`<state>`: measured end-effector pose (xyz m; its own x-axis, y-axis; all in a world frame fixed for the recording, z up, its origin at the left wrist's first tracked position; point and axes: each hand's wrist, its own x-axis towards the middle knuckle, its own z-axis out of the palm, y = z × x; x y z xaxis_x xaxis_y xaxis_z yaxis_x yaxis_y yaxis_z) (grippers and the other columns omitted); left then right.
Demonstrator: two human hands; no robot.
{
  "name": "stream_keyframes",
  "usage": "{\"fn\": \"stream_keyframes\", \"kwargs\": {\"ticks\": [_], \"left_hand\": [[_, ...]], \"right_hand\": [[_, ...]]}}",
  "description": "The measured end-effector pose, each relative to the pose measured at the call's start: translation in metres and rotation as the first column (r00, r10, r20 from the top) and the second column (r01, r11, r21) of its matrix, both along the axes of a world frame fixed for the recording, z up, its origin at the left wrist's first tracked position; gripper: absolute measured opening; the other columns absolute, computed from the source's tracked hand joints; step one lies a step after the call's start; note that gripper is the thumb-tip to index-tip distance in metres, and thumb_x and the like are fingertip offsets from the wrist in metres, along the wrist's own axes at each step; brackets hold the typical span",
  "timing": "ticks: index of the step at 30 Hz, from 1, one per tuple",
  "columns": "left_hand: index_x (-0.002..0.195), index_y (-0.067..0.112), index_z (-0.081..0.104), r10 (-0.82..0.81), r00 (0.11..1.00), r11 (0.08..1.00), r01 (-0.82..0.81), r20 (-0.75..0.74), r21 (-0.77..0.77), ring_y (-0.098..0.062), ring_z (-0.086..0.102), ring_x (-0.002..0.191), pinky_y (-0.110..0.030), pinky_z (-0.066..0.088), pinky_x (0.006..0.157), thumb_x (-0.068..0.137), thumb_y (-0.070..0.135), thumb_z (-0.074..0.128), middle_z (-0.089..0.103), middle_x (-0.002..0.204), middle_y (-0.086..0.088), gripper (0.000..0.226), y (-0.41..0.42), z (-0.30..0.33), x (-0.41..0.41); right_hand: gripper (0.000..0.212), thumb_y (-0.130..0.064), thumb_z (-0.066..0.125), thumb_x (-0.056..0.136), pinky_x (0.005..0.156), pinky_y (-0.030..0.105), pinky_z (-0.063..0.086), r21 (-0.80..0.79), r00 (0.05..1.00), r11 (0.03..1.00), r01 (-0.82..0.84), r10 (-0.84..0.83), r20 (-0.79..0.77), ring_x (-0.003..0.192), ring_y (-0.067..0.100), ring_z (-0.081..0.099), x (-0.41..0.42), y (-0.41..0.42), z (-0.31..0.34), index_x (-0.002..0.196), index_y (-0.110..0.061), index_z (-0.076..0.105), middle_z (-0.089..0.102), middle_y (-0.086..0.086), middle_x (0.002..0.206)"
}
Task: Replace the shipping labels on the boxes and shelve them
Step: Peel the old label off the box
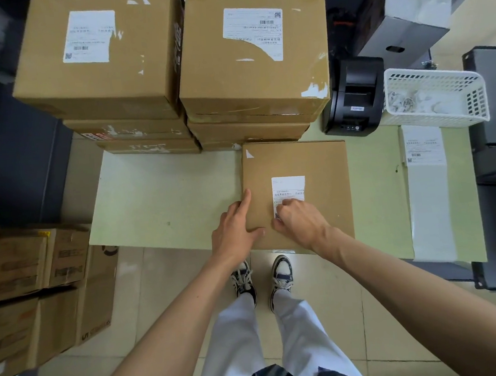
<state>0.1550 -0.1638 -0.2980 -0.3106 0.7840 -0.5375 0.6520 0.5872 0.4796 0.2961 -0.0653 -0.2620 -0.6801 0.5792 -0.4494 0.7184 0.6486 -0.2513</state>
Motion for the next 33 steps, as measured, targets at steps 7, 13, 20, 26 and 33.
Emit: {"fn": "stream_keyframes", "kwargs": {"ticks": [7,13,20,26,33], "left_hand": [[0.159,0.045,0.003,-0.005,1.000,1.000,0.005,0.006,0.001,-0.021,0.039,0.134,-0.041,0.043,0.094,0.087,0.049,0.072,0.037,0.154,0.009,0.100,-0.001,0.003,0.000],[0.158,0.047,0.002,0.005,1.000,1.000,-0.005,0.013,-0.001,-0.020,0.040,0.135,-0.042,0.045,0.096,0.086,0.050,0.072,0.037,0.154,0.011,0.101,-0.001,0.002,-0.001],[0.158,0.048,0.004,0.010,1.000,1.000,-0.010,0.007,0.008,-0.021,0.041,0.135,-0.043,0.046,0.095,0.085,0.050,0.073,0.037,0.154,0.011,0.100,-0.002,0.000,-0.001],[0.158,0.047,0.004,-0.005,1.000,1.000,0.005,-0.010,-0.003,-0.022,0.041,0.135,-0.040,0.042,0.092,0.086,0.050,0.072,0.035,0.157,0.013,0.100,-0.001,0.002,0.000],[0.158,0.046,0.004,-0.007,1.000,1.000,0.007,-0.015,-0.008,-0.023,0.042,0.134,-0.041,0.043,0.093,0.087,0.049,0.072,0.034,0.158,0.014,0.099,0.000,0.006,0.000]], "right_hand": [[0.027,-0.019,0.043,0.096,0.073,0.040,0.047,0.054,0.997,0.996,0.069,-0.071,0.026,0.096,0.037,0.063,0.009,0.009,-0.001,0.099,-0.001,0.062,0.065,0.017,0.106],[0.032,-0.032,0.052,0.096,0.069,0.038,0.047,0.023,0.994,0.997,0.071,-0.069,-0.080,0.093,0.034,0.061,0.016,-0.002,0.002,0.097,-0.001,0.060,0.061,0.014,0.101],[0.027,-0.021,0.050,0.095,0.071,0.038,0.044,0.019,0.993,0.998,0.068,-0.066,-0.100,0.098,0.035,0.059,0.007,-0.006,-0.003,0.096,0.004,0.061,0.061,0.019,0.100],[0.026,-0.018,0.046,0.096,0.075,0.040,0.046,0.007,0.996,0.999,0.054,-0.053,-0.075,0.100,0.035,0.059,0.004,-0.007,-0.006,0.099,0.003,0.061,0.061,0.019,0.104],[0.021,-0.012,0.046,0.097,0.073,0.042,0.048,0.027,0.997,0.998,0.061,-0.060,-0.044,0.096,0.038,0.062,0.006,-0.006,-0.010,0.105,0.003,0.058,0.061,0.021,0.103]]}}
